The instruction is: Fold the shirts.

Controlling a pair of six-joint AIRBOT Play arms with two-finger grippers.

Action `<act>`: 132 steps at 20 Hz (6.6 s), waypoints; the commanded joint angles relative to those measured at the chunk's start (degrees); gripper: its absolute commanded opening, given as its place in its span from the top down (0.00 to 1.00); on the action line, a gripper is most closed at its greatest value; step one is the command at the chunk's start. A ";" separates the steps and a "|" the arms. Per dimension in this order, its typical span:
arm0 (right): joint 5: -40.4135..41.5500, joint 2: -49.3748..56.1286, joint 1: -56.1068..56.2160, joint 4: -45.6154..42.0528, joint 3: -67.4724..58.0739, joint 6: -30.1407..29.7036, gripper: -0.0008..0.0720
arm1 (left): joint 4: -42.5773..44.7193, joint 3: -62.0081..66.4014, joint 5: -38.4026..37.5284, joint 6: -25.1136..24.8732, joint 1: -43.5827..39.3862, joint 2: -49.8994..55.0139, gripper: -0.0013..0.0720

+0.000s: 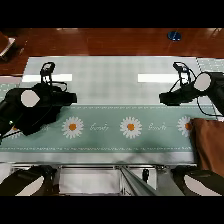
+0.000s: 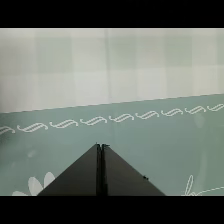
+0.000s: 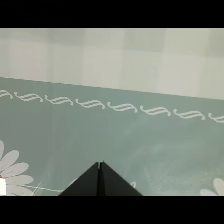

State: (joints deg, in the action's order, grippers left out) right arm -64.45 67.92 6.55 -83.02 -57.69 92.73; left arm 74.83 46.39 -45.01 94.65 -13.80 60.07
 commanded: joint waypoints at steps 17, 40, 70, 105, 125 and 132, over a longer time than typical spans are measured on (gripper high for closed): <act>-0.02 0.00 0.07 0.00 0.02 0.00 0.96 | 0.00 -0.04 0.02 -0.02 -0.04 0.04 0.95; 0.66 0.24 0.11 -1.27 0.11 1.40 0.43 | 21.64 10.49 -8.35 7.08 32.44 -3.50 0.29; 1.01 -8.79 0.11 4.72 0.07 3.63 0.43 | -23.47 24.70 -13.53 -16.33 35.78 6.12 0.95; 0.50 -28.79 0.07 2.23 0.15 8.90 0.43 | -34.80 -6.51 12.46 -19.58 -37.42 7.10 0.29; -0.46 -28.50 -5.27 -1.33 25.59 11.98 0.43 | -63.47 7.10 -13.38 -36.81 -2.95 30.38 0.29; -1.95 -27.32 4.22 0.24 26.05 15.45 0.43 | -62.79 18.01 -24.87 -39.78 -6.99 38.21 0.95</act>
State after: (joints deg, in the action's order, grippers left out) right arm -65.36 39.81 6.81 -84.49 -31.99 107.02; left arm 12.51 60.62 -64.69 57.43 -20.08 95.81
